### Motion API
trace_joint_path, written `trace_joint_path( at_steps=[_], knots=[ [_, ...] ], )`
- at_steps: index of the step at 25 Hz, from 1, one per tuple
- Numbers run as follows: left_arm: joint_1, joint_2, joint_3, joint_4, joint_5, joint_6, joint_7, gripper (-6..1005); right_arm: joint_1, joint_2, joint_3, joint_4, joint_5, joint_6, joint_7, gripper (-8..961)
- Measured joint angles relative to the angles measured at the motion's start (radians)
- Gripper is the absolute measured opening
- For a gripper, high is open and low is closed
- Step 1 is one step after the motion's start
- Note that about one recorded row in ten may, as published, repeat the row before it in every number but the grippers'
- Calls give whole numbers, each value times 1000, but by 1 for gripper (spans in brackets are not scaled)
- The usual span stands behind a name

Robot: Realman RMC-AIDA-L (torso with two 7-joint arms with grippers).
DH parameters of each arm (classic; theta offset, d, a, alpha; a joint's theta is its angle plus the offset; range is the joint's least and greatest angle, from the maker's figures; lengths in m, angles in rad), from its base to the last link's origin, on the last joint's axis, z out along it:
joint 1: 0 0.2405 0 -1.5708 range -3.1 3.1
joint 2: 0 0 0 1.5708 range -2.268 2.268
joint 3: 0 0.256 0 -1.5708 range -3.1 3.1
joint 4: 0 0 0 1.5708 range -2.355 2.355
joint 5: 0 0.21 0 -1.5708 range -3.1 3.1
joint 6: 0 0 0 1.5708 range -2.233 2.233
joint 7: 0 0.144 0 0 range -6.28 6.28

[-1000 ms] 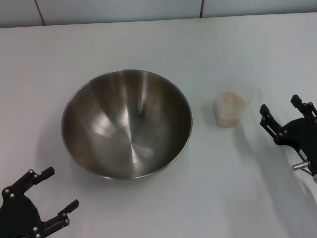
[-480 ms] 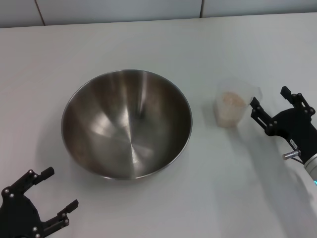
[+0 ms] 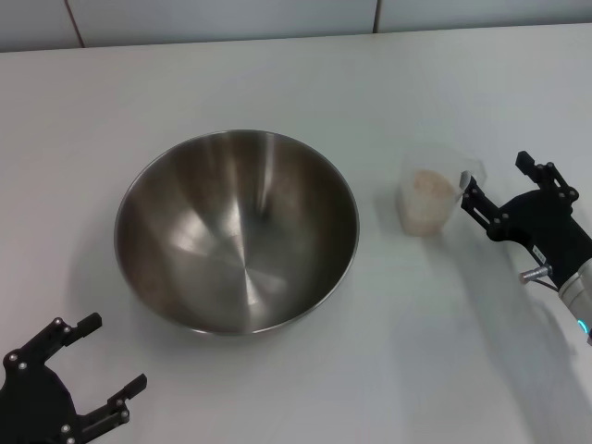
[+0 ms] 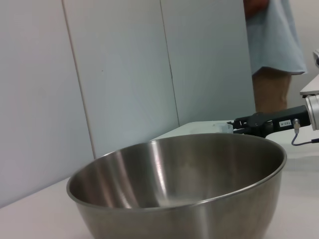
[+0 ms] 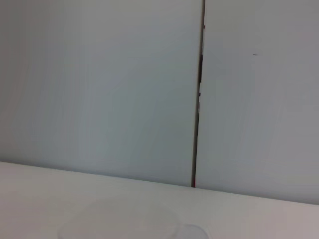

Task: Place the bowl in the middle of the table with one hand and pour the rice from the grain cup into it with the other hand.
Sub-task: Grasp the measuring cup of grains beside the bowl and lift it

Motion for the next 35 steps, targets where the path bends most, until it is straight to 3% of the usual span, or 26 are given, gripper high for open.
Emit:
trace_joint_path(
  at_steps=[18,25,27,35],
  knots=[
    [-1,-2,0,-1,0,0,0,832,25,0,0,4,0,25,0,775],
    [-1,-2,0,-2,0,-1,0,832,29,0,0,6,0,29,0,587],
    [-1,-2,0,-5,0,-2,0,832,31,0,0,6,0,29,0,334],
    [-3,0,0,-10,0,-2,0,832,39,0,-3,7,-1,29,0,88]
  ],
)
